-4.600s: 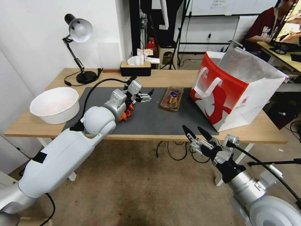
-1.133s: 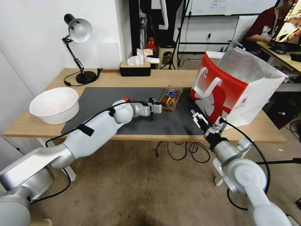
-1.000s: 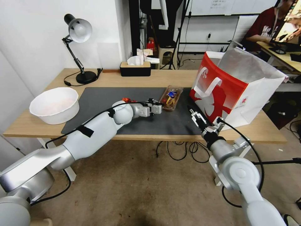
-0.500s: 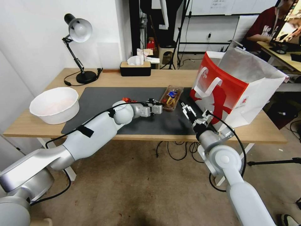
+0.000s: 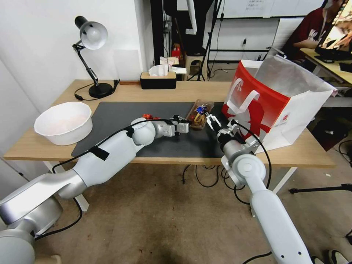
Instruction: Close the disposable takeout box, then place it into the delivery bag.
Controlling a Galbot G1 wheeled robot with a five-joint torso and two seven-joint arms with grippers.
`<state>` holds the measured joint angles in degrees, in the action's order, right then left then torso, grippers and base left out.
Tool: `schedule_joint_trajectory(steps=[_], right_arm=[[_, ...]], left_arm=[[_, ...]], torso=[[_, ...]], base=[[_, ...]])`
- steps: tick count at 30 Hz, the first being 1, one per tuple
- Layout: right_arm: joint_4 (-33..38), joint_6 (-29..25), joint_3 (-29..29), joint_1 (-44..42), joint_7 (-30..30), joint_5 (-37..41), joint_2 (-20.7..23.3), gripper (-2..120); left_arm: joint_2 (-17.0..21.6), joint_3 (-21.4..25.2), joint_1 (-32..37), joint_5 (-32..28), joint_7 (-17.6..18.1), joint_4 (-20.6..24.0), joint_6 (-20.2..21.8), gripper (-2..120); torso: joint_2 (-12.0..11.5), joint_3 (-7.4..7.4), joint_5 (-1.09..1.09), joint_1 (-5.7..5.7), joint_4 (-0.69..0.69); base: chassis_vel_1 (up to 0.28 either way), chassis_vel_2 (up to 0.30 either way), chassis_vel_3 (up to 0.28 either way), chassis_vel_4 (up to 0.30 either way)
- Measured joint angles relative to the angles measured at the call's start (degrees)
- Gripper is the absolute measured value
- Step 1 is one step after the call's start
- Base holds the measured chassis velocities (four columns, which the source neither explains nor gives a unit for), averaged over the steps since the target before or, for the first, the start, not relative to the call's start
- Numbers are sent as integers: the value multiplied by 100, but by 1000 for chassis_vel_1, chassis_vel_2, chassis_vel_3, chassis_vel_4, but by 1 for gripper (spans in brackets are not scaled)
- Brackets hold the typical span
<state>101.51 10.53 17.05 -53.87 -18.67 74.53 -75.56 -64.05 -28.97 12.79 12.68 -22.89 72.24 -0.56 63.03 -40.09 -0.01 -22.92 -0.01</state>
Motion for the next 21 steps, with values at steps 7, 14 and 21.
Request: schedule_joint_trajectory(steps=[7, 14, 21], right_arm=[[-141, -1, -81, 97, -6, -44, -57, 100], [-378, -9, -202, 264, 0, -209, -241, 100], [-563, -49, -263, 372, 6, -328, -328, 100]], left_arm=[[11, -3, -16, -14, -4, -26, -5, 0], [17, 3, -19, -25, -8, -78, -20, 0], [32, 11, -13, -43, -9, -107, -27, 0]], torso=[[0, 0, 0, 0, 0], [0, 0, 0, 0, 1], [0, -1, 0, 0, 1]], base=[[0, 0, 0, 0], [0, 0, 0, 0], [0, 0, 0, 0]])
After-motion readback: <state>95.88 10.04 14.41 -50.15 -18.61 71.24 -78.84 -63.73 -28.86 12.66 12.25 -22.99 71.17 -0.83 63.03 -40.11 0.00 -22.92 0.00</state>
